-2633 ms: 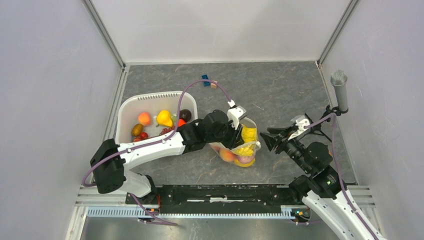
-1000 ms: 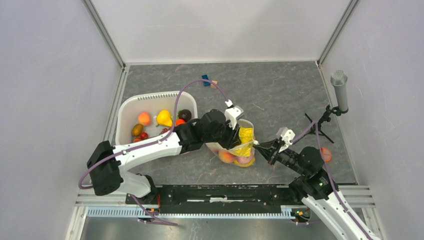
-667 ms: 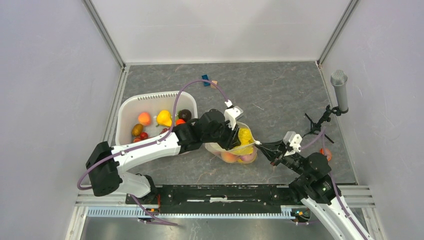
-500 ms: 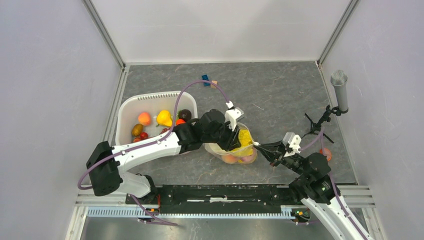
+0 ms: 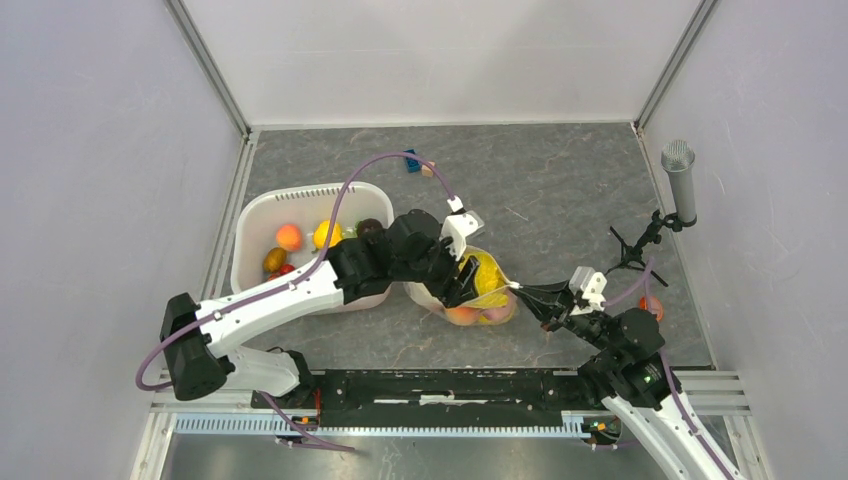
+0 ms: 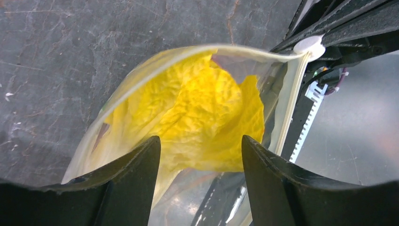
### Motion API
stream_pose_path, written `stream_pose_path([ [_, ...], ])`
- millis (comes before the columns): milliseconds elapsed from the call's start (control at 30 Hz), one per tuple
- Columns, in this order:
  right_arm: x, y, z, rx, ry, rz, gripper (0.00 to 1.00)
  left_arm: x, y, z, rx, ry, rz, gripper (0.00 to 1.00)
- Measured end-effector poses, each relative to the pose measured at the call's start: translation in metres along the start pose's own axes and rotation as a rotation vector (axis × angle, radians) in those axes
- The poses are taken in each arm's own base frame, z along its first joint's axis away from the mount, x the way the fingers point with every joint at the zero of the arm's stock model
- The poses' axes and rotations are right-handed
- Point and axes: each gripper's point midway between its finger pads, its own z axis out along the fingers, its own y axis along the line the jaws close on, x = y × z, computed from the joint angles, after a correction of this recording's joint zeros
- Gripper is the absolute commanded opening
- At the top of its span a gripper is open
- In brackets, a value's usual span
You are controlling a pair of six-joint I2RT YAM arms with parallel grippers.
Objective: Place the food in the zip-top bag and seal the zipper
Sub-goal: Adjust the fake vegetable in the zipper food storage bag.
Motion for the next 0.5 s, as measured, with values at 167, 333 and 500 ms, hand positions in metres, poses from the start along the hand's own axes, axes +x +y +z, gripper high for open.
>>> stream_pose_path([
  [167, -0.003, -0.002, 0.000, 0.012, -0.014, -0.006, 0.00, 0.008, 0.006, -0.008, -0.031, 0.046, 0.026, 0.72],
  [333, -0.006, -0.003, 0.000, 0.019, -0.022, -0.008, 0.00, 0.011, 0.009, -0.019, -0.053, 0.057, 0.033, 0.73],
  [500, -0.009, -0.005, 0.001, 0.026, -0.035, -0.012, 0.00, -0.003, 0.007, -0.034, -0.058, -0.008, 0.049, 0.70],
])
